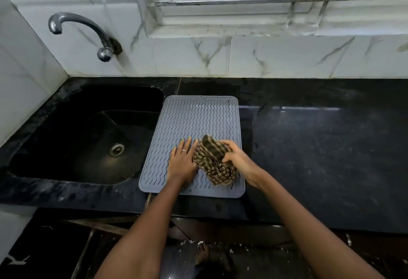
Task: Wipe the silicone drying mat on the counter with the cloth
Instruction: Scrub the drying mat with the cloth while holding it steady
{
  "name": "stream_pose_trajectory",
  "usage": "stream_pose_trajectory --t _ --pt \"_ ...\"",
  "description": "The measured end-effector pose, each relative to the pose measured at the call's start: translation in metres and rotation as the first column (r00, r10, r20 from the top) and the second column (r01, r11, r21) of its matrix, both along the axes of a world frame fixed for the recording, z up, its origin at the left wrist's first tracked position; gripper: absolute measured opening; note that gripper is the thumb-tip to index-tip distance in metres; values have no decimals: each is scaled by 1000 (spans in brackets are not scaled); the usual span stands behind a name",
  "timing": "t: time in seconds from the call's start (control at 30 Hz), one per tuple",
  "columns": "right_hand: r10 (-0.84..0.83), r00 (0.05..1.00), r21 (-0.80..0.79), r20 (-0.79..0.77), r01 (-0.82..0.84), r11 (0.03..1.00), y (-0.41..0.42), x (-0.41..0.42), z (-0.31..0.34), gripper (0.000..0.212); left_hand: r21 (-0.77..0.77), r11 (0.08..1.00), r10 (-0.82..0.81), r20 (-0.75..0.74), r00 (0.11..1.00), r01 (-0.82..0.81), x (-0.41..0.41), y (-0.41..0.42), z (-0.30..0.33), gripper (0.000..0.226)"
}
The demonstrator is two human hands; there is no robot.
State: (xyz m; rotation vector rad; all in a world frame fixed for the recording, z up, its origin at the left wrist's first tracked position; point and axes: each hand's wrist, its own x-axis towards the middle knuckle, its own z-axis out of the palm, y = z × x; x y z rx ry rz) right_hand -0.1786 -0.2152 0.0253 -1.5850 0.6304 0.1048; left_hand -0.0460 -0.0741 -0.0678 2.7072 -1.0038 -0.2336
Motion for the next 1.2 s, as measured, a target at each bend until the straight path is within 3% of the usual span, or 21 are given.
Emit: stream_pose_trajectory --t 0.07,0.13,0.17,0.23,0.3,0.43,0.6,0.67,0.77,0.83,0.87,0.9,1.0,1.13,1.2 --pt "-204 974 -455 -93 141 879 -6 -4 -17 47 -26 1000 18 22 1000 -17 0 0 -1 54" --pt "-378 924 -597 54 334 730 -5 -8 -23 39 -46 999 30 40 999 -28 -1 0 -2 53" --pt "-363 922 -634 134 361 684 -3 -9 -26 36 -50 998 32 46 998 -30 -1 0 -2 53" --pt "-189 958 -741 218 288 606 9 -5 -30 33 -60 997 40 48 998 -37 -1 0 -2 53" --pt "-1 984 -825 176 148 545 23 3 -34 32 -84 996 46 41 998 -43 -2 0 -1 53" --pt "148 964 -890 -219 -260 375 35 14 -57 69 -116 991 64 27 998 -60 -2 1 2 52" --pt "144 968 -947 -208 -236 218 24 21 -66 52 -210 968 158 76 984 -139 11 -7 9 37" --pt "173 969 -955 -177 -212 207 16 28 -62 49 -262 950 201 86 976 -173 21 -16 13 28" --pt "214 963 -922 -161 -224 315 2 45 -45 41 -265 951 182 75 980 -156 48 -36 18 30" --pt "194 964 -806 -182 -259 533 -12 66 -28 23 -228 967 127 33 991 -116 71 -51 22 37" --pt "149 977 -742 -150 -211 636 -21 79 -21 16 -199 975 102 3 995 -99 83 -59 22 41" --pt "84 993 -725 -84 -118 678 -28 93 -14 15 -168 982 87 -21 996 -90 95 -66 23 46" --pt "-6 993 -812 114 97 576 -39 133 -17 33 -118 989 83 -64 994 -90 128 -85 21 54" --pt "139 990 -911 4 -54 409 -40 162 -56 36 -120 992 21 -33 999 -25 162 -97 14 54" --pt "113 990 -907 82 27 420 -47 172 -67 34 -134 991 6 1 1000 -6 168 -97 7 54"
